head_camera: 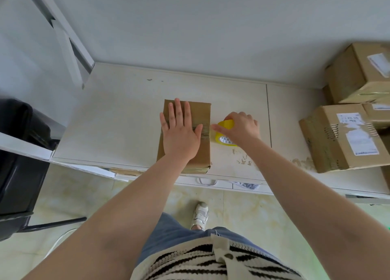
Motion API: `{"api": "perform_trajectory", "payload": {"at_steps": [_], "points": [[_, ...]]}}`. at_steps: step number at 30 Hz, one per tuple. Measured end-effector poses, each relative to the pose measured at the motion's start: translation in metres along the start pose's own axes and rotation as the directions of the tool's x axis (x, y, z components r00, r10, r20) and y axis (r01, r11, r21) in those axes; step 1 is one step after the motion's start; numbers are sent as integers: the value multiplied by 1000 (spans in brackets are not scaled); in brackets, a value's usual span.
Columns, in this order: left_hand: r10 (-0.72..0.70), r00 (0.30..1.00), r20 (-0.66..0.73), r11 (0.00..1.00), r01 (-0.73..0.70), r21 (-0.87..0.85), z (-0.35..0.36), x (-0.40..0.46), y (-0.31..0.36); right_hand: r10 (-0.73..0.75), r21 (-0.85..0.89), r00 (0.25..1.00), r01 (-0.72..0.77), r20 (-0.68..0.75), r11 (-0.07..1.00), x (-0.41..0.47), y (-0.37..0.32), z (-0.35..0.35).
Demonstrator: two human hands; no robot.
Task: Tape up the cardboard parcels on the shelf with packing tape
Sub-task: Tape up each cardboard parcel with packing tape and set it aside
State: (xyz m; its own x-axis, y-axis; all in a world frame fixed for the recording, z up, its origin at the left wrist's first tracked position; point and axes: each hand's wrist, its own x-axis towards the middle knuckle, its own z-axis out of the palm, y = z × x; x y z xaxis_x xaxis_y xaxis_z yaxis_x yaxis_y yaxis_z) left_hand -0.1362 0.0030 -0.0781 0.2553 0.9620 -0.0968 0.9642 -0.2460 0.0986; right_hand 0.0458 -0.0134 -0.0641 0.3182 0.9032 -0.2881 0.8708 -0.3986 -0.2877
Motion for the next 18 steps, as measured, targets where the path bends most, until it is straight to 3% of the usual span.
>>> {"api": "perform_trajectory", "payload": {"at_steps": [3, 6, 10, 13, 18], "points": [[4, 999, 40, 1000, -3, -12, -2, 1, 2, 51, 328, 993, -13, -106, 945, -10, 20, 3], [-1, 999, 53, 999, -1, 37, -4, 4, 5, 148, 500, 974, -43, -172, 865, -19, 42, 5], [94, 996, 13, 993, -94, 66, -6, 6, 15, 360, 385, 908, -261, -212, 885, -32, 78, 20], [107, 993, 39, 994, -108, 11, -5, 7, 17, 488, 261, 868, -452, -90, 853, -36, 90, 33], [119, 992, 41, 993, -119, -17, -2, 7, 11, 506, 215, 863, -496, 10, 841, -29, 93, 42]]}}
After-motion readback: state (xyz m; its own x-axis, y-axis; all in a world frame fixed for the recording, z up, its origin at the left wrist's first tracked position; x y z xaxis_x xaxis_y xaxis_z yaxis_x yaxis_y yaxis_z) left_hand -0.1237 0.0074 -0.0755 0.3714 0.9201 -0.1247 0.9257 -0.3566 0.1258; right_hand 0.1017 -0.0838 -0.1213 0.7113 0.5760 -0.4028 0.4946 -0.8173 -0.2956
